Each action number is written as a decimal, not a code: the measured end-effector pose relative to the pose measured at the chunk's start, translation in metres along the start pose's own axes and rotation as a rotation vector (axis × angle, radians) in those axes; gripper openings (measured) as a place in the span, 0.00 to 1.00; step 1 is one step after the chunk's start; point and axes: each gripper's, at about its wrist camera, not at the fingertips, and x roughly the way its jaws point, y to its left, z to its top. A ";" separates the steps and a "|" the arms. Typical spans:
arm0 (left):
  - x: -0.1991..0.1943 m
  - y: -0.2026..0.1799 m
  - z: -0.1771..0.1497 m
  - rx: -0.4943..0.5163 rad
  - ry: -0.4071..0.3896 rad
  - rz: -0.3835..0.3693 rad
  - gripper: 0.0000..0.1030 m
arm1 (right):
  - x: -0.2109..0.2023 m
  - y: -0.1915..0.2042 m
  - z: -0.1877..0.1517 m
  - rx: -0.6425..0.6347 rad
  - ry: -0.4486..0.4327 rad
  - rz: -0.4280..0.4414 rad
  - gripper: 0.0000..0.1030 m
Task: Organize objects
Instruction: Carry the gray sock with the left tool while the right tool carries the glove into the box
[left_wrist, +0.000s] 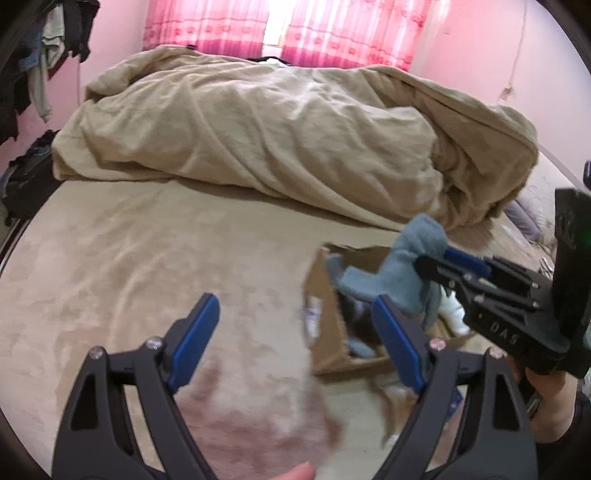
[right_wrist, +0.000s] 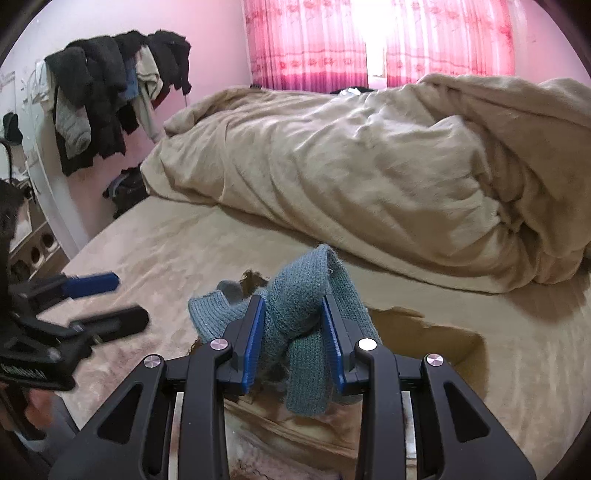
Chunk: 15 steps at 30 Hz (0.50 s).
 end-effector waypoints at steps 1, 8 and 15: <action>0.001 0.007 0.000 -0.009 -0.004 0.014 0.83 | 0.007 0.002 -0.001 0.001 0.011 0.001 0.32; 0.008 0.024 -0.007 -0.018 -0.006 0.053 0.83 | 0.049 0.004 -0.014 0.005 0.090 -0.030 0.34; 0.006 0.021 -0.012 -0.026 0.009 0.056 0.83 | 0.074 -0.007 -0.028 0.029 0.159 -0.082 0.36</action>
